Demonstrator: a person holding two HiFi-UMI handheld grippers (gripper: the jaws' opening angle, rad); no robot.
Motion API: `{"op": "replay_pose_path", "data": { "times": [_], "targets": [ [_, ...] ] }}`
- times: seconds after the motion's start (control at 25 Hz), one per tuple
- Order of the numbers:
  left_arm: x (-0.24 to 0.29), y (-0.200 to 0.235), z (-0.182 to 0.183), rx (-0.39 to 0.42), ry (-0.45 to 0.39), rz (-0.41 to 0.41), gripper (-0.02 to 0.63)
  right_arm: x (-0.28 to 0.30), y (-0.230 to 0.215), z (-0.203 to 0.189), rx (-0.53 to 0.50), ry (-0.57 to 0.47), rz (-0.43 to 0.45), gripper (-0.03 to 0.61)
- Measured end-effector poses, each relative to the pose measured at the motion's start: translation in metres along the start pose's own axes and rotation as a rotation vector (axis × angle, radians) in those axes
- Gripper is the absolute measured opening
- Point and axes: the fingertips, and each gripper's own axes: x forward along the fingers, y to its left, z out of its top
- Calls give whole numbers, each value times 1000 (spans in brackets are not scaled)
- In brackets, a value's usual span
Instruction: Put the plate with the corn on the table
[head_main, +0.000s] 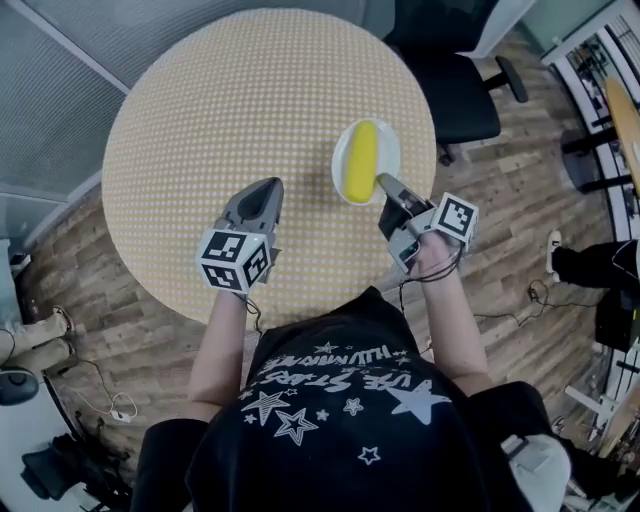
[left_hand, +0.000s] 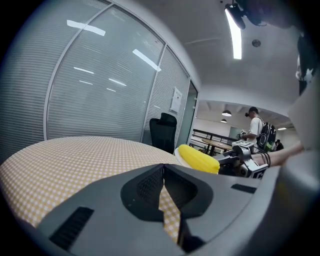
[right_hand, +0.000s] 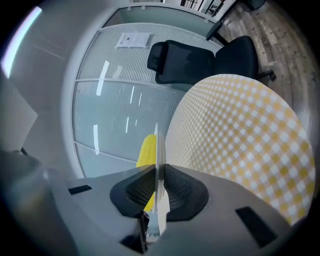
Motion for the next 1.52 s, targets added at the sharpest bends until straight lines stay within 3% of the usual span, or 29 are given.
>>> {"op": "replay_pose_path", "data": {
  "times": [0.32, 0.72, 1.2, 1.52],
  "targets": [
    [58, 1, 8, -12, 15, 90, 8, 32, -24, 60, -4, 93, 18, 51],
    [103, 33, 10, -45, 44, 194, 8, 91, -57, 107, 0, 174, 4, 51],
    [148, 83, 3, -49, 92, 229, 8, 165, -97, 140, 26, 189, -55, 51],
    [166, 100, -8, -71, 110, 225, 8, 188, -113, 142, 41, 205, -100, 51]
  ]
}}
